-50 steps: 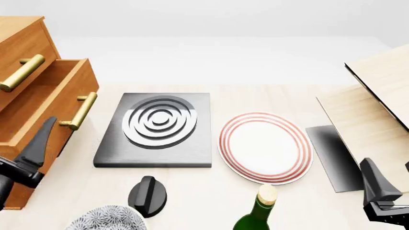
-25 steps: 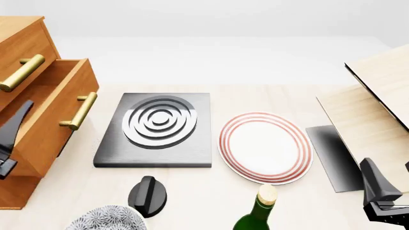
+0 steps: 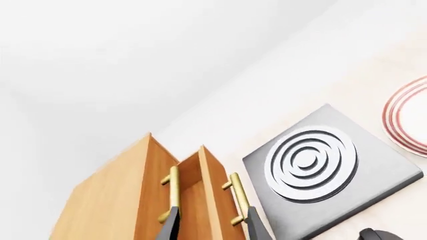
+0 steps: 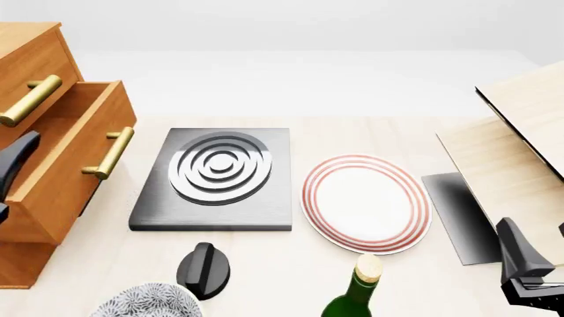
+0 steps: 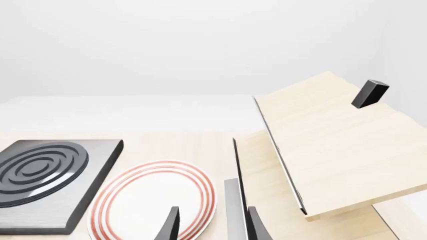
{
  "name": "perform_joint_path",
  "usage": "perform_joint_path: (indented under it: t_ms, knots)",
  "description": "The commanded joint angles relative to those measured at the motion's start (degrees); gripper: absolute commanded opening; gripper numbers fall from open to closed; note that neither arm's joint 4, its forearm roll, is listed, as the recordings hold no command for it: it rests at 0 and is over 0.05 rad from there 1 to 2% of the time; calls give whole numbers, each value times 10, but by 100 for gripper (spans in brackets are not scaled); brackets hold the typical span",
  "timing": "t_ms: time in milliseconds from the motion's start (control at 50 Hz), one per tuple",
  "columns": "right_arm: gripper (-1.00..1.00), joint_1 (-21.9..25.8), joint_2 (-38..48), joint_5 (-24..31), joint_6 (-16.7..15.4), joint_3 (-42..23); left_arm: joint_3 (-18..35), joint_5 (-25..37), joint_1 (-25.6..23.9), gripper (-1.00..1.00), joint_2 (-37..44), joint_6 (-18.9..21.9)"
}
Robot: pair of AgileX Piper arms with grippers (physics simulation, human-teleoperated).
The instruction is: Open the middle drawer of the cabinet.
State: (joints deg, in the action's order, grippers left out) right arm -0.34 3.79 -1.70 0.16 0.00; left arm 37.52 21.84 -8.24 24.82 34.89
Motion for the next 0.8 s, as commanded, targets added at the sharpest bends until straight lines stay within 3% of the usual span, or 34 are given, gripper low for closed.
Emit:
perform_joint_path:
  t_ms: [20, 460, 800]
  knots:
    - [100, 0, -10, 5, -3, 0, 20, 45, 13, 100, 22, -47]
    - [100, 0, -10, 5, -3, 0, 34, 60, 68, 100, 88, -105]
    - [100, 0, -10, 5, -3, 0, 71, 85, 71, 100, 138, -162]
